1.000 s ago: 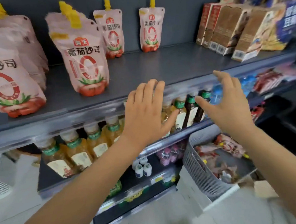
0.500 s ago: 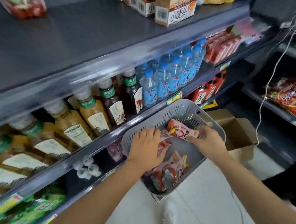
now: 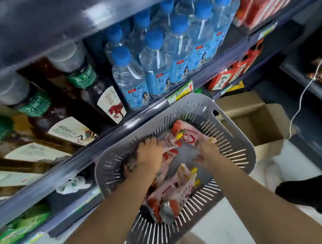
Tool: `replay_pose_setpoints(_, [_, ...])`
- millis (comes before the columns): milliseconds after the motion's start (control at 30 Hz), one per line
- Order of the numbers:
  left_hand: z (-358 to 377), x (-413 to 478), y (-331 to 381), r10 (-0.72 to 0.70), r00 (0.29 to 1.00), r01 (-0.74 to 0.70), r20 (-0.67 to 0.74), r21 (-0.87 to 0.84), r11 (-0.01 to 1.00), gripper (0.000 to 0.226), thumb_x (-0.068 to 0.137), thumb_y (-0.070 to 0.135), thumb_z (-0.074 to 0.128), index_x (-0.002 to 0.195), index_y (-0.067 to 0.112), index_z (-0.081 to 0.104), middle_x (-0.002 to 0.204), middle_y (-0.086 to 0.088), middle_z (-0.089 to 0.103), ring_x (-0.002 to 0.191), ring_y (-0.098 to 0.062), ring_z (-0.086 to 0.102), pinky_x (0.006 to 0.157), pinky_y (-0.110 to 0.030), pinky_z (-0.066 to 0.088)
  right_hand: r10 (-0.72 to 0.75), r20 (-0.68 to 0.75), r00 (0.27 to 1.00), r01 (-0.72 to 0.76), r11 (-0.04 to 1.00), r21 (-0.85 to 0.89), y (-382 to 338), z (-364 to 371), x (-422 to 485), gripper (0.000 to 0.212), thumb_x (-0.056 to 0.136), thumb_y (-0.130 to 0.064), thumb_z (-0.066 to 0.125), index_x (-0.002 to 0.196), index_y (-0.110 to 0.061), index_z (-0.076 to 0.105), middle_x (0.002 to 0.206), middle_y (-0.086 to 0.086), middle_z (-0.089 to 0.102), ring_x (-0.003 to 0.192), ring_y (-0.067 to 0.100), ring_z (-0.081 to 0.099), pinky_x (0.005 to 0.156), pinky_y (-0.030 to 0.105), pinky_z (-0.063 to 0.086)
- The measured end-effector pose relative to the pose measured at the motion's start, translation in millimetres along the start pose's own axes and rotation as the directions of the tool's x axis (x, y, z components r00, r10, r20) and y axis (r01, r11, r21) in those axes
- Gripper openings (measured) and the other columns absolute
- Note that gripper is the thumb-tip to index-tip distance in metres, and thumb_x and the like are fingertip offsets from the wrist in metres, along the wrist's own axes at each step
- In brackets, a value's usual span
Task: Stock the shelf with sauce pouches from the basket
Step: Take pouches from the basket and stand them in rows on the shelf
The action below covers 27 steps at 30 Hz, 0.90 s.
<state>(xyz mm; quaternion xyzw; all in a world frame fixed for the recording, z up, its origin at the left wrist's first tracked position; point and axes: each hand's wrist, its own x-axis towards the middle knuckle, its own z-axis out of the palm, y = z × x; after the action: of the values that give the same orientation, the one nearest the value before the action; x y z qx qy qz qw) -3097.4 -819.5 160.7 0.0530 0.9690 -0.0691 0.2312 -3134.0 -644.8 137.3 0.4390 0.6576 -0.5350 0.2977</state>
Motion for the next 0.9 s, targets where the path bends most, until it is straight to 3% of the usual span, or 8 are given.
replay_pose_setpoints(100, [2.1,5.1,6.1,0.003,1.0,-0.003,0.024,0.003,1.0,0.035,0.092,0.016,0.047,0.126,0.008,0.049,0.123,-0.014,0.054,0.112,-0.03,0.051,0.092,-0.04,0.041,0.137,0.122,0.983,-0.172,0.92,0.353,3.3,15.1,18.8,0.062,0.098,-0.049,0.039,0.137,-0.002,0.04,0.136,0.016,0.05,0.112,0.038,0.055,0.048,0.042,0.055])
replay_pose_setpoints(200, [-4.6,1.1,2.3,-0.064,0.997,0.068,0.043,-0.114,0.991,0.027,0.094,0.005,0.043,0.118,0.007,0.055,0.116,-0.012,0.063,0.105,-0.028,0.061,0.086,-0.036,0.048,0.141,0.183,0.973,-0.201,0.909,0.365,3.6,26.0,26.8,0.061,0.094,-0.053,0.044,0.136,-0.008,0.045,0.131,0.018,0.055,0.115,0.037,0.054,0.065,0.045,0.05])
replay_pose_setpoints(333, [-10.0,-19.5,-12.5,-0.089,0.996,0.091,0.022,-0.343,0.935,0.019,0.096,0.015,0.047,0.114,0.01,0.053,0.112,-0.008,0.063,0.101,-0.027,0.062,0.082,-0.035,0.048,0.128,0.201,0.971,-0.207,0.87,0.447,2.8,31.3,25.6,0.056,0.085,-0.051,0.063,0.121,-0.008,0.058,0.106,0.014,0.065,0.09,0.03,0.063,0.076,0.042,0.053])
replay_pose_setpoints(433, [-10.1,-31.0,-26.7,-0.081,0.992,0.124,0.099,-0.602,0.789,0.025,0.098,0.024,0.045,0.115,0.007,0.054,0.114,-0.012,0.063,0.104,-0.029,0.06,0.087,-0.038,0.046,0.101,0.203,0.974,-0.206,0.765,0.61,-2.2,37.3,26.2,0.06,0.072,-0.041,0.078,0.119,-0.008,0.062,0.109,0.009,0.069,0.098,0.026,0.065,0.087,0.038,0.051])
replay_pose_setpoints(533, [5.4,-29.3,-38.3,-0.027,0.956,0.262,0.292,-0.809,0.527,0.031,0.097,0.023,0.049,0.124,0.009,0.048,0.124,-0.007,0.059,0.113,-0.024,0.056,0.098,-0.041,0.045,0.064,0.218,0.974,-0.204,0.675,0.709,-5.2,44.7,24.5,0.057,0.078,-0.037,0.073,0.127,-0.013,0.057,0.124,0.005,0.06,0.111,0.021,0.053,0.101,0.037,0.042])
replay_pose_setpoints(667, [22.1,-29.0,-33.9,0.016,0.904,0.4,0.428,-0.857,0.325,0.038,0.098,0.024,0.048,0.136,0.019,0.041,0.135,-0.002,0.053,0.121,-0.02,0.051,0.104,-0.037,0.041,0.041,0.235,0.971,-0.211,0.605,0.768,-7.6,51.8,21.1,0.075,0.071,-0.051,0.076,0.133,-0.014,0.052,0.13,0.002,0.052,0.121,0.02,0.047,0.107,0.039,0.04])
replay_pose_setpoints(733, [26.6,-26.8,-31.3,-0.008,0.89,0.444,0.456,-0.863,0.242,0.037,0.099,0.02,0.046,0.136,0.017,0.043,0.128,0.002,0.053,0.119,-0.018,0.051,0.099,-0.028,0.04,0.056,0.233,0.971,-0.223,0.56,0.798,-12.1,52.1,22.2,0.068,0.073,-0.047,0.076,0.129,-0.016,0.055,0.128,0.002,0.056,0.119,0.02,0.05,0.105,0.036,0.042])
replay_pose_setpoints(900, [47.7,-18.6,-27.3,-0.308,0.867,0.496,0.392,-0.74,0.453,0.029,0.093,0.026,0.053,0.118,0.012,0.056,0.122,-0.009,0.061,0.113,-0.026,0.057,0.1,-0.041,0.043,0.065,0.186,0.98,-0.195,0.454,0.869,-23.1,53.9,17.5,0.025,0.08,-0.026,0.063,0.103,-0.018,0.059,0.111,0.002,0.061,0.095,0.016,0.056,0.1,0.029,0.043])
